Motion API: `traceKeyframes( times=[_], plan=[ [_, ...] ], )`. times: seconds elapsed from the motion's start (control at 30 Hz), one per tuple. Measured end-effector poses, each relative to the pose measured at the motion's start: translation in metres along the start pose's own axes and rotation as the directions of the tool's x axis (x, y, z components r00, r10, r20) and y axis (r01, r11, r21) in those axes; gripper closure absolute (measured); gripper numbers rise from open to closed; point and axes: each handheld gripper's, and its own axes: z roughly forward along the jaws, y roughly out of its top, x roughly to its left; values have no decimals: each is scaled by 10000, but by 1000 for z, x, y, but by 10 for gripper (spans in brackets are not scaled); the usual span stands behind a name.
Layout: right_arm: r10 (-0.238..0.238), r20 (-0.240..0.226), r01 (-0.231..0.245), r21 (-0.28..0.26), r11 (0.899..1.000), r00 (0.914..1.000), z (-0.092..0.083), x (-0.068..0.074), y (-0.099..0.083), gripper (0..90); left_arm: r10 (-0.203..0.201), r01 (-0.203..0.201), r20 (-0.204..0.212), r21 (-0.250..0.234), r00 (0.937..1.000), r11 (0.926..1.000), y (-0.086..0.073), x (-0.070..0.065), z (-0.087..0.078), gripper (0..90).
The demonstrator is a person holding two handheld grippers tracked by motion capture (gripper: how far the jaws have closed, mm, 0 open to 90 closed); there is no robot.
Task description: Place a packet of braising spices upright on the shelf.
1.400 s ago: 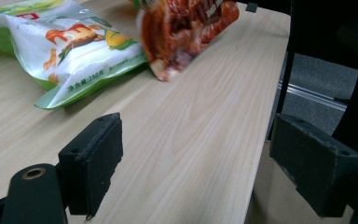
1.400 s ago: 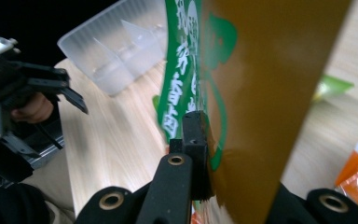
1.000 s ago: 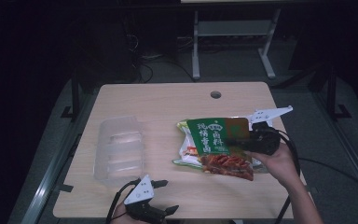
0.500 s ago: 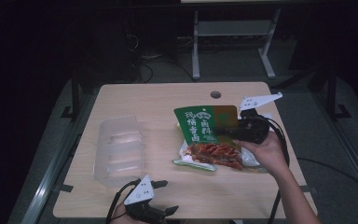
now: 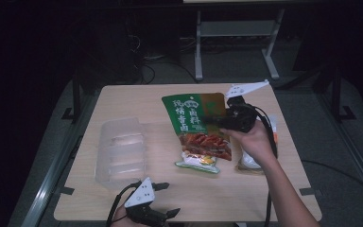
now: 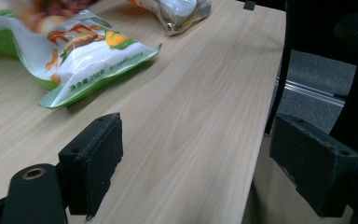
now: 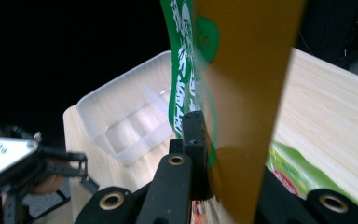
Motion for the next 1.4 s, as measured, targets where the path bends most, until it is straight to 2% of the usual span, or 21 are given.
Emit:
traceKeyframes(
  times=[0.13,0.23,0.33,0.67,0.8,0.83,1.07,1.4],
  plan=[
    [-129,-49,129,12,9999,9999,16,2,14,895,34,-34,9,0,10000,10000,0,0,0,170],
    [-372,-72,372,37,9993,9993,30,2,25,895,-141,141,35,-49,9999,9999,0,-1,-1,170],
    [-361,-165,361,-1,9993,9992,42,5,36,895,20,-20,-7,-52,10000,10000,1,0,-1,170],
    [-590,-668,586,-80,9983,9960,94,12,67,895,-157,157,91,5,9998,9999,1,-1,0,170],
    [-645,-851,643,-49,9979,9943,116,14,77,895,-21,20,57,120,10000,9999,0,1,0,170],
    [-772,-820,770,-57,9970,9936,121,15,79,895,-19,18,53,110,10000,9999,0,1,-1,170],
    [-881,-1234,875,-97,9961,9884,163,25,91,895,8,-9,66,127,10000,9999,1,2,-1,170],
    [-857,-1575,838,-183,9963,9838,219,26,92,895,-60,60,66,-40,10000,10000,1,0,-3,170]
  ],
)
